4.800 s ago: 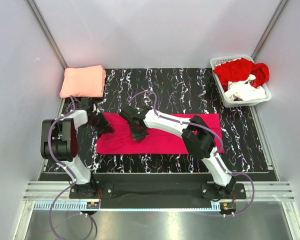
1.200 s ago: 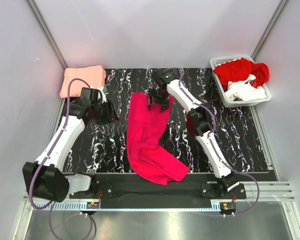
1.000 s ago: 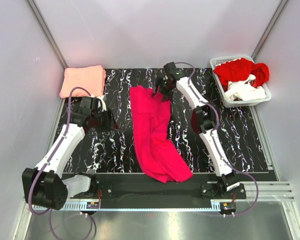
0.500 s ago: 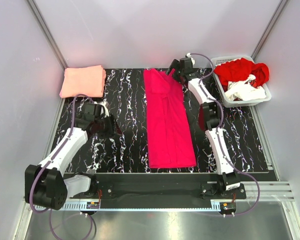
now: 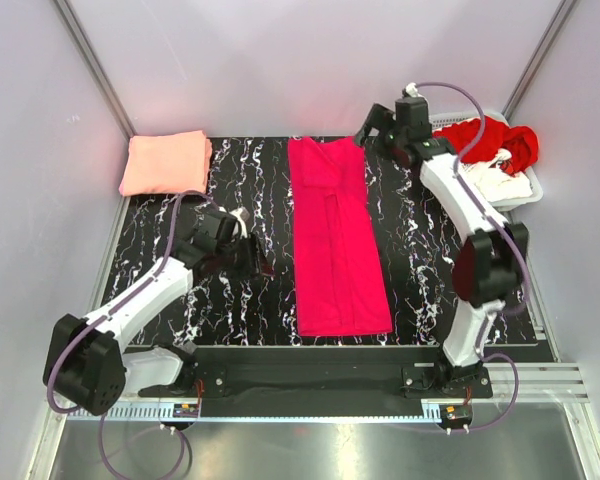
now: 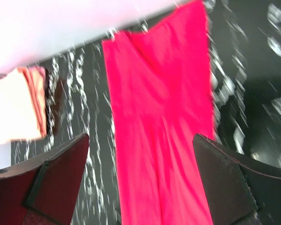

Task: Fold and stack the t-shirts
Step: Fold the tshirt

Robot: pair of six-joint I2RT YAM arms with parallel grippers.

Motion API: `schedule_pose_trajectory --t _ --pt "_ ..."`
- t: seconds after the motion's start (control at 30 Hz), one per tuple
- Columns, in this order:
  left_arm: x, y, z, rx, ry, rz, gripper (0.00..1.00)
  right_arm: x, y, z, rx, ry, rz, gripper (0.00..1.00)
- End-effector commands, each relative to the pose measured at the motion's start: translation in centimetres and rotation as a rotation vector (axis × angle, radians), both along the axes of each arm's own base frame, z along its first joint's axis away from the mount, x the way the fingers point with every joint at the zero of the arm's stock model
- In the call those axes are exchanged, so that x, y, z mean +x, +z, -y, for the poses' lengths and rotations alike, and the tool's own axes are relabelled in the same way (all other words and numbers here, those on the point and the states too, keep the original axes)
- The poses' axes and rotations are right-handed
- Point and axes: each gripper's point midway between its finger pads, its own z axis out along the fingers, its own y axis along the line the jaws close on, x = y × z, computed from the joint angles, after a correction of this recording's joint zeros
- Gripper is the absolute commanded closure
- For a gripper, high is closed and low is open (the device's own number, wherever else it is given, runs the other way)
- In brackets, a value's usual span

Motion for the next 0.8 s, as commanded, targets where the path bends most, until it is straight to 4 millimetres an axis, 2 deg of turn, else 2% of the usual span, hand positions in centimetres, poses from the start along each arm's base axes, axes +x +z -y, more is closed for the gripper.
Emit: schedule_pose_trajectory --t 0.0,0.03,0.07,0.1,0.2,0.23,0.27,0.3,0.33,0.4,0.43,0.53,0.6,0.77 --pt "0.5 0.1 2.7 -0.098 0.01 0.019 0.51 -6.9 -4.0 3.0 -0.121 -0.044 -0.216 0.0" --pt "-0.2 -0.4 3.4 -0.104 -0.011 0.004 0.51 -9.4 -6.5 3.3 -0.124 -0.033 -0.299 0.0" --pt "-0.3 -0.3 4.2 -0.129 -0.01 0.004 0.51 -11.2 -5.9 3.3 -0.108 -0.017 -0.303 0.0" --pt "-1.1 -0.7 5.1 -0.135 -0.024 -0.017 0.51 -14.3 -7.4 3.9 -0.114 -0.014 -0.367 0.01" --pt "-2.2 -1.2 6.4 -0.148 -0.049 -0.035 0.51 -19.6 -9.5 4.7 -0.106 0.009 -0.464 0.03" --pt "-3.2 -1.5 7.1 -0.143 -0.074 -0.041 0.51 -22.5 -11.8 4.9 -0.096 0.022 -0.538 0.04" --pt "-3.4 -1.8 7.4 -0.14 -0.065 -0.044 0.51 -24.1 -10.9 4.6 -0.054 0.039 -0.515 0.06" --pt "-4.5 -2.6 7.6 -0.132 -0.081 -0.061 0.52 -25.2 -11.0 4.1 -0.001 0.048 -0.52 0.06" --pt "-4.9 -3.0 7.8 -0.131 -0.081 -0.069 0.52 -27.9 -11.7 3.5 0.059 0.087 -0.55 0.07" --pt "-5.6 -4.1 8.0 -0.138 -0.062 -0.087 0.52 -29.8 -11.8 2.8 0.14 0.095 -0.559 0.11" --pt "-6.1 -4.4 8.3 -0.141 -0.066 -0.093 0.52 -31.5 -12.2 2.6 0.173 0.112 -0.567 0.12" --pt "-7.0 -5.4 8.7 -0.14 -0.052 -0.128 0.52 -33.8 -12.6 2.8 0.209 0.104 -0.579 0.12" --pt "-7.8 -6.2 8.8 -0.119 -0.062 -0.14 0.52 -34.8 -13.1 3.0 0.21 0.101 -0.605 0.12" --pt "-8.3 -7.5 9.4 -0.102 -0.056 -0.16 0.52 -37.4 -15.8 3.4 0.202 0.094 -0.711 0.14"
